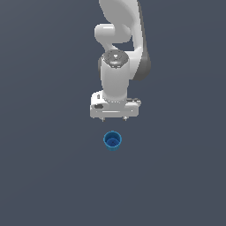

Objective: Pick up the object and move it to a goal position.

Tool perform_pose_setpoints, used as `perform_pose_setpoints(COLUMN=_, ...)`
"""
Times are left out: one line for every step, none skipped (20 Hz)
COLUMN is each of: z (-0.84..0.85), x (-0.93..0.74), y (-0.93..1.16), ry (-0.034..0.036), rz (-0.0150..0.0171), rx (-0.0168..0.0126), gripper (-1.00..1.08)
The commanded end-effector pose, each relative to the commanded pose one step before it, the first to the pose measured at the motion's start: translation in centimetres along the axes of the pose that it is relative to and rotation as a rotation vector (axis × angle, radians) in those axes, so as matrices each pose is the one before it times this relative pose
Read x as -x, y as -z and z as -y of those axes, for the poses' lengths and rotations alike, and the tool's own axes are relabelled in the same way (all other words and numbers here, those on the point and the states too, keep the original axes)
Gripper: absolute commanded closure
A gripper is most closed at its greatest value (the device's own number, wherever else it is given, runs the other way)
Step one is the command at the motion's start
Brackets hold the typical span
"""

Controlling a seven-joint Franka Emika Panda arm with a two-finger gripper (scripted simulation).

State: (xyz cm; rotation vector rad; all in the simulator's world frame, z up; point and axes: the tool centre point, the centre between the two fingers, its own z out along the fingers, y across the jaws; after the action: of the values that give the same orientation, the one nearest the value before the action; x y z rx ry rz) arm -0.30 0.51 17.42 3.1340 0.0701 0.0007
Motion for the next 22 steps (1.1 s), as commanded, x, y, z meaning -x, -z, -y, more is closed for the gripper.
perform_pose_setpoints(z=-0.001, x=0.000, y=0.000, ry=0.00000, rz=0.00000, rx=0.00000, gripper=-0.20)
perform_pose_setpoints(z=0.071, x=0.021, y=-0.009, ry=0.00085, rz=0.00079, rx=-0.00030, gripper=-0.20)
perform_pose_setpoints(z=0.204, x=0.061, y=-0.031, ry=0.00244, rz=0.00236, rx=-0.00095, gripper=-0.20)
perform_pose_setpoints(z=0.332, x=0.103, y=-0.045, ry=0.00382, rz=0.00380, rx=-0.00156, gripper=-0.20)
perform_pose_setpoints(z=0.434, x=0.136, y=-0.058, ry=0.00463, rz=0.00495, rx=-0.00214, gripper=-0.20)
perform_pose_setpoints(z=0.343, x=0.109, y=-0.043, ry=0.00312, rz=0.00386, rx=-0.00187, gripper=-0.20)
perform_pose_setpoints(z=0.205, x=0.067, y=-0.020, ry=0.00122, rz=0.00221, rx=-0.00131, gripper=-0.20)
perform_pose_setpoints(z=0.066, x=0.023, y=-0.003, ry=-0.00026, rz=0.00065, rx=-0.00068, gripper=-0.20)
perform_pose_setpoints(z=-0.049, x=-0.016, y=0.005, ry=-0.00032, rz=-0.00053, rx=0.00030, gripper=-0.20)
perform_pose_setpoints(z=-0.044, x=-0.019, y=-0.013, ry=0.00201, rz=-0.00017, rx=0.00108, gripper=-0.20)
perform_pose_setpoints(z=0.004, x=-0.009, y=-0.038, ry=0.00505, rz=0.00069, rx=0.00176, gripper=-0.20)
perform_pose_setpoints(z=0.021, x=-0.009, y=-0.059, ry=0.00759, rz=0.00121, rx=0.00250, gripper=-0.20)
perform_pose_setpoints(z=0.016, x=-0.016, y=-0.075, ry=0.00973, rz=0.00145, rx=0.00330, gripper=-0.20)
perform_pose_setpoints(z=0.007, x=-0.022, y=-0.088, ry=0.01161, rz=0.00165, rx=0.00402, gripper=-0.20)
perform_pose_setpoints(z=0.006, x=-0.027, y=-0.102, ry=0.01344, rz=0.00192, rx=0.00466, gripper=-0.20)
perform_pose_setpoints(z=0.011, x=-0.030, y=-0.117, ry=0.01548, rz=0.00229, rx=0.00532, gripper=-0.20)
perform_pose_setpoints(z=0.015, x=-0.035, y=-0.133, ry=0.01760, rz=0.00267, rx=0.00600, gripper=-0.20)
perform_pose_setpoints(z=0.015, x=-0.040, y=-0.149, ry=0.01978, rz=0.00304, rx=0.00673, gripper=-0.20)
perform_pose_setpoints(z=0.016, x=-0.046, y=-0.165, ry=0.02197, rz=0.00346, rx=0.00745, gripper=-0.20)
perform_pose_setpoints(z=0.018, x=-0.052, y=-0.181, ry=0.02426, rz=0.00391, rx=0.00818, gripper=-0.20)
perform_pose_setpoints(z=0.019, x=-0.058, y=-0.197, ry=0.02653, rz=0.00438, rx=0.00889, gripper=-0.20)
perform_pose_setpoints(z=0.020, x=-0.065, y=-0.213, ry=0.02883, rz=0.00489, rx=0.00960, gripper=-0.20)
